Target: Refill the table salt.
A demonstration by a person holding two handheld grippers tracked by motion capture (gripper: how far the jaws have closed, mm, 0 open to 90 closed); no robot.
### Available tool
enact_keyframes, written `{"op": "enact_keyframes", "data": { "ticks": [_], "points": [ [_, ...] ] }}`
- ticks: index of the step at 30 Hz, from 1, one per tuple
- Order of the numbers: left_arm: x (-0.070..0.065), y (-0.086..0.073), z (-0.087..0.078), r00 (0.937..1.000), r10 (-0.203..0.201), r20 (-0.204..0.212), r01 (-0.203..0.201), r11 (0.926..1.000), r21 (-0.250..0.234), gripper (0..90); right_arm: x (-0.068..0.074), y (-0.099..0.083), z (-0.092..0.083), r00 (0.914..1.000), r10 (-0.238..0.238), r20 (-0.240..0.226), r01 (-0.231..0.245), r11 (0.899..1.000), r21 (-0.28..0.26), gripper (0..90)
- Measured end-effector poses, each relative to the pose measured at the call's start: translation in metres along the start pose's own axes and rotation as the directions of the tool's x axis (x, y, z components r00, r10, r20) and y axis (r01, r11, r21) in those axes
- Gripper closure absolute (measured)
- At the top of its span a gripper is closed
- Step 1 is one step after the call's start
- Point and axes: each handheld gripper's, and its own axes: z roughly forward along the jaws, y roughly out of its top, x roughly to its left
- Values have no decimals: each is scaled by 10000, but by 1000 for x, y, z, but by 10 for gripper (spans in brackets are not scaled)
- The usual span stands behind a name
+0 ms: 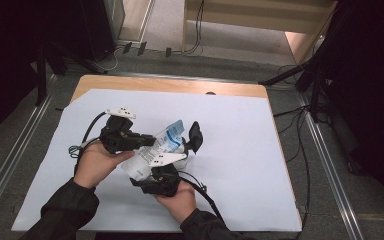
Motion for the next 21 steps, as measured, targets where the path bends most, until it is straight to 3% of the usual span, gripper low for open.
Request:
{"op": "enact_keyframes", "data": {
  "ticks": [21],
  "points": [
    [4,-2,16,9990,101,431,-123,9986,514,816,-7,-20,4,9989,-118,452,104,9994,325,636]
  ]
}}
